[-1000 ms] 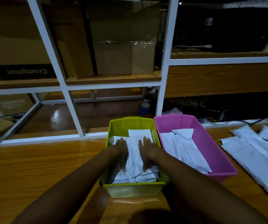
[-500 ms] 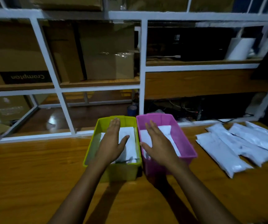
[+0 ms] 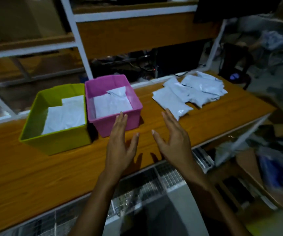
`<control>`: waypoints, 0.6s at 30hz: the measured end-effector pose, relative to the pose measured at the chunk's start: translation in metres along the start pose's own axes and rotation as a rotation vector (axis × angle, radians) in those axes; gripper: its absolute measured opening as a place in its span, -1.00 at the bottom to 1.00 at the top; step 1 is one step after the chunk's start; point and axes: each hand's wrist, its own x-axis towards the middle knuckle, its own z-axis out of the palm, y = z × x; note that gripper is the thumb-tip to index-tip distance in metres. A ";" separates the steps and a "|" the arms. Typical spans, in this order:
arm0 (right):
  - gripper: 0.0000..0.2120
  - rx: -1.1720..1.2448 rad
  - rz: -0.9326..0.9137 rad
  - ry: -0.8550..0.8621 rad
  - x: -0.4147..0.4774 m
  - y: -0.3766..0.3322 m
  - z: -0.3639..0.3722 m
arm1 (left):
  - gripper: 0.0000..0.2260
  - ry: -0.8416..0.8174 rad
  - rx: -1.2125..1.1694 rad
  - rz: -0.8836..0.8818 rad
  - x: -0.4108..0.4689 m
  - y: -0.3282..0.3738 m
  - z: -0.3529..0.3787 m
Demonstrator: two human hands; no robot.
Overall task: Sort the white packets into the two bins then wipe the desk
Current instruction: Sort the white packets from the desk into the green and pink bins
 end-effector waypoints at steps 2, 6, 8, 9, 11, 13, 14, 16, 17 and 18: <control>-0.34 0.000 0.047 0.009 -0.004 0.020 -0.011 | -0.44 -0.044 -0.018 -0.013 -0.001 0.006 0.023; -0.39 -0.022 0.116 0.013 0.010 0.061 -0.024 | -0.44 -0.097 -0.048 -0.026 0.023 0.006 0.067; -0.41 -0.041 0.139 0.019 0.025 0.083 -0.026 | -0.44 -0.109 -0.066 -0.046 0.043 0.003 0.091; -0.41 -0.053 0.147 0.021 0.035 0.094 -0.027 | -0.44 -0.116 -0.076 -0.057 0.054 0.000 0.103; -0.42 -0.071 0.146 0.021 0.053 0.113 -0.028 | -0.44 -0.126 -0.100 -0.070 0.075 -0.004 0.128; -0.42 -0.099 0.139 0.024 0.074 0.133 -0.031 | -0.45 -0.129 -0.106 -0.083 0.097 -0.007 0.152; -0.43 -0.111 0.145 0.022 0.084 0.143 -0.032 | -0.46 -0.133 -0.105 -0.090 0.107 -0.009 0.163; -0.44 -0.123 0.160 0.011 0.104 0.159 -0.034 | -0.47 -0.142 -0.114 -0.094 0.127 -0.014 0.184; -0.45 -0.128 0.163 0.011 0.114 0.167 -0.035 | -0.47 -0.150 -0.117 -0.100 0.137 -0.017 0.195; -0.45 -0.129 0.168 0.016 0.125 0.174 -0.037 | -0.47 -0.161 -0.117 -0.111 0.147 -0.021 0.205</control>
